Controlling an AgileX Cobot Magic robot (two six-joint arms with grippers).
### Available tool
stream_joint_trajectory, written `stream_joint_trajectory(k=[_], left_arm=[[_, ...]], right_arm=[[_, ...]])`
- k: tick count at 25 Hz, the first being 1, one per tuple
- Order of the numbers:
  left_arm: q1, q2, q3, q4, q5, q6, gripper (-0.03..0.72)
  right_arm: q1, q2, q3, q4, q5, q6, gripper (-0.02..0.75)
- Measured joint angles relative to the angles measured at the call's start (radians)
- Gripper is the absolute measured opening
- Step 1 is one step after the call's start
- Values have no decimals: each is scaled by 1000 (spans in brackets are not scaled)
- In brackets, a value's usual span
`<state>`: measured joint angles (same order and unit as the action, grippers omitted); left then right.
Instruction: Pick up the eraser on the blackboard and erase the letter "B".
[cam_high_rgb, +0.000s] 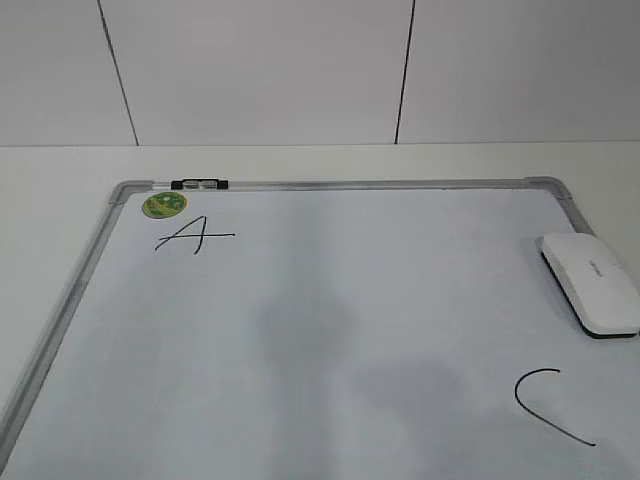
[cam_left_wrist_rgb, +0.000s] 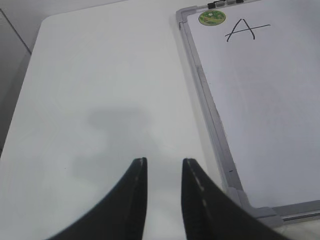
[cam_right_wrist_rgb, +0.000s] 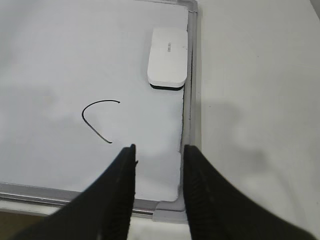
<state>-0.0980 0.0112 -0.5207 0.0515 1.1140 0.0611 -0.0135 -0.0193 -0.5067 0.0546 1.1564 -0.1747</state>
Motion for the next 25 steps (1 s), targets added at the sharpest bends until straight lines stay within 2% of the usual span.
stream_joint_trajectory(k=[7, 12, 25], left_arm=[[42, 0, 0, -19, 0, 0, 172], [74, 0, 0, -89, 0, 0, 172], [75, 0, 0, -106, 0, 0, 172]], right_arm=[[0, 0, 2, 9, -2, 2, 285], [0, 0, 2, 16, -2, 2, 285], [0, 0, 2, 18, -4, 2, 285]])
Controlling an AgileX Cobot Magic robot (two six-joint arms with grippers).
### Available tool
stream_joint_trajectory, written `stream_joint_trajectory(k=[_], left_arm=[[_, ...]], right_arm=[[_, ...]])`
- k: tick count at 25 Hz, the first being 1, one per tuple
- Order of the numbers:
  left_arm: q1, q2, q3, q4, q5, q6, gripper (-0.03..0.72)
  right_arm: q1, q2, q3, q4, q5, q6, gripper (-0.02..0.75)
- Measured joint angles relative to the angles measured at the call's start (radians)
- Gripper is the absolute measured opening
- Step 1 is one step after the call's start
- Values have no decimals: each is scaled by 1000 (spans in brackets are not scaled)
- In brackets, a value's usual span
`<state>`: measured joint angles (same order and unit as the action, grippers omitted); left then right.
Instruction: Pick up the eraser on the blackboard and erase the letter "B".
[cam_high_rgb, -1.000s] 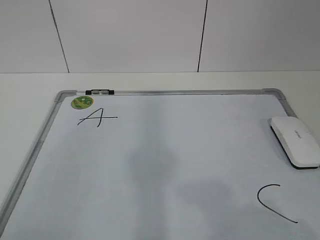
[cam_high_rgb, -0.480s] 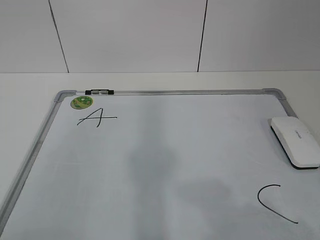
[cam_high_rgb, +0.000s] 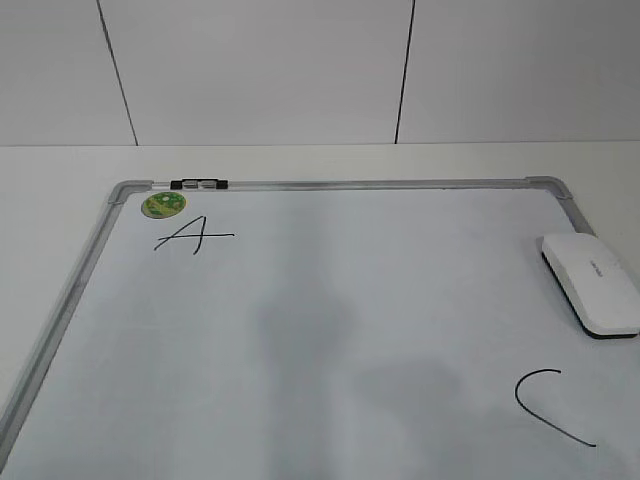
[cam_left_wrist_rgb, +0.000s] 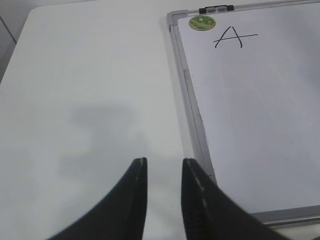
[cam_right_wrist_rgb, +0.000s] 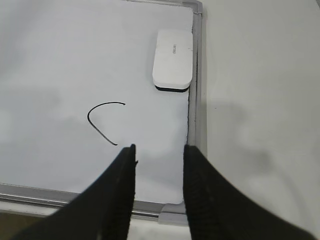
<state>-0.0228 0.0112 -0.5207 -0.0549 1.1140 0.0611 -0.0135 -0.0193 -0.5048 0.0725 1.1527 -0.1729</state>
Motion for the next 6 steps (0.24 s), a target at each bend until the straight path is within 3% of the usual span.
stream_joint_trajectory(k=[6], left_arm=[[0, 0, 0, 0, 0, 0, 172]], right_arm=[[0, 0, 0, 0, -2, 0, 285]])
